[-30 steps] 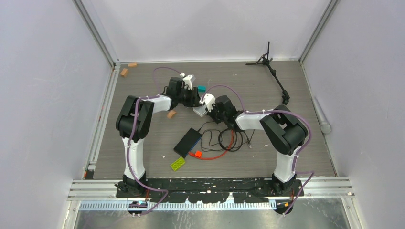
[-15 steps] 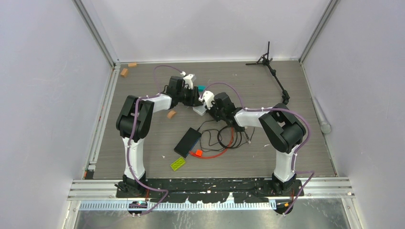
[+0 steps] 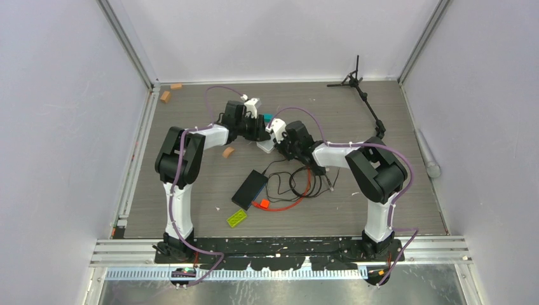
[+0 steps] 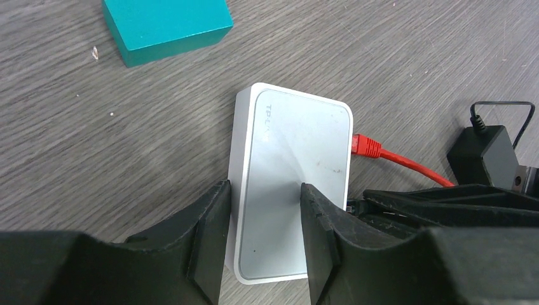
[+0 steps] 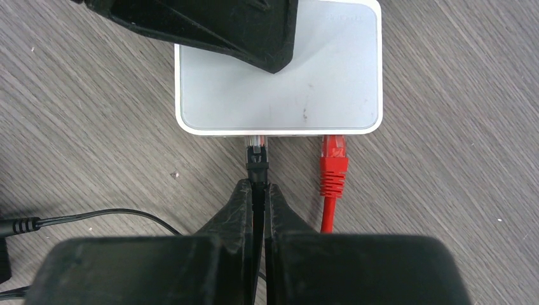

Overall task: Insert the plug into the switch port
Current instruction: Insert the connector into the switch port.

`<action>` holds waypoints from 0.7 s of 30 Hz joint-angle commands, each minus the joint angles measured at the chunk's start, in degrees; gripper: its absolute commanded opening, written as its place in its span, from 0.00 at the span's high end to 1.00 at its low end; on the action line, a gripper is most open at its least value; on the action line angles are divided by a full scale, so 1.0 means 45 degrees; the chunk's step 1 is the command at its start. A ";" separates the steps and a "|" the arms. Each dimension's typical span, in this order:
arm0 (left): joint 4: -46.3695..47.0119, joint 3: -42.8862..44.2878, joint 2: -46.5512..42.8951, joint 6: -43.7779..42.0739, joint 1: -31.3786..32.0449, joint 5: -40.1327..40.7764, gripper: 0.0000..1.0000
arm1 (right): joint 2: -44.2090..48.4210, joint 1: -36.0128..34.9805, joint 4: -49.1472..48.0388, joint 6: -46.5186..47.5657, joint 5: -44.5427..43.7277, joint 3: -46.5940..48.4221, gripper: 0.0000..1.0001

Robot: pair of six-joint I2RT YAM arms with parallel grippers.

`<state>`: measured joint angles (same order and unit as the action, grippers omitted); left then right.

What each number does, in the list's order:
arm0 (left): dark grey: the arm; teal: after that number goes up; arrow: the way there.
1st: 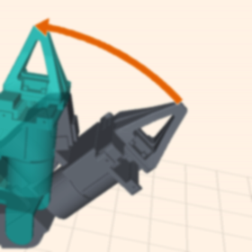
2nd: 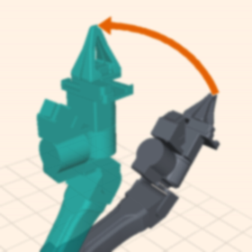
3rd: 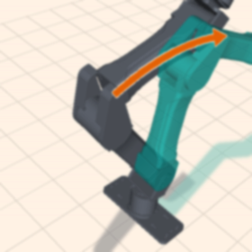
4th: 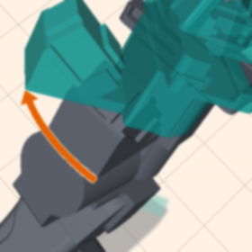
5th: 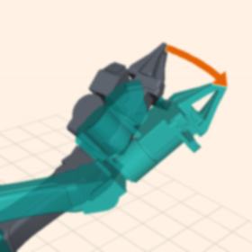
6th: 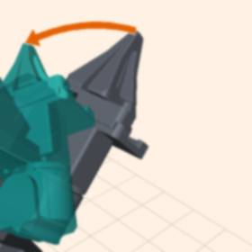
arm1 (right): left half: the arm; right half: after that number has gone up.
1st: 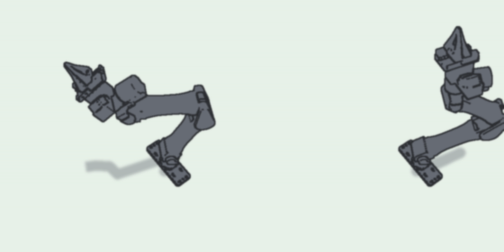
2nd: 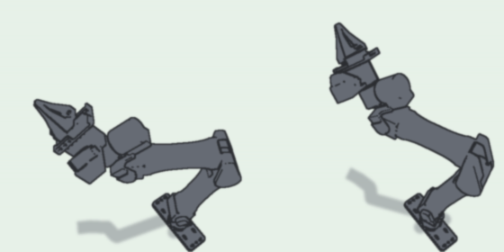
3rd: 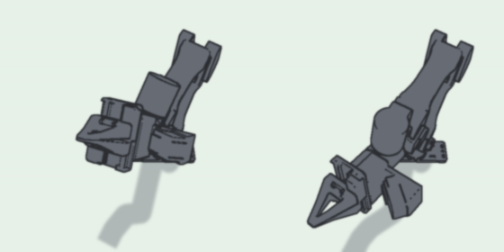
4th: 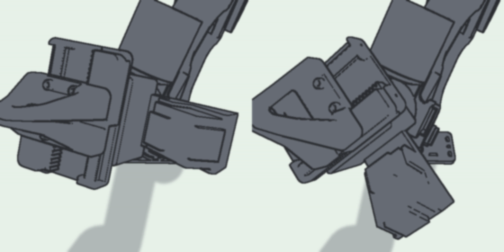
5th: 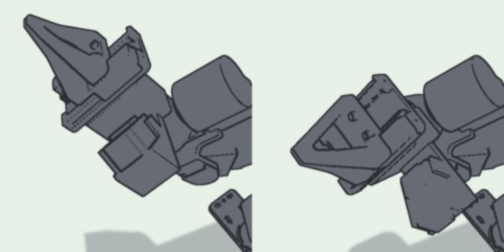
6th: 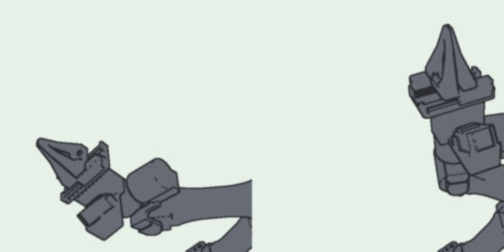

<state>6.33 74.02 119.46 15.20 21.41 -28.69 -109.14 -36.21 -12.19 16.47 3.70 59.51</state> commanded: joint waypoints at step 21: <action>-0.2383 0.0296 0.0827 -0.0673 0.1038 -0.1357 0.56 | 0.0432 -0.0069 -0.2797 0.0320 0.0094 0.2045 0.99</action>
<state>5.21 76.42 120.53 12.95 21.54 -27.86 -111.37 -36.27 -11.27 17.04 1.83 62.41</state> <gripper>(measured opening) 0.445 0.063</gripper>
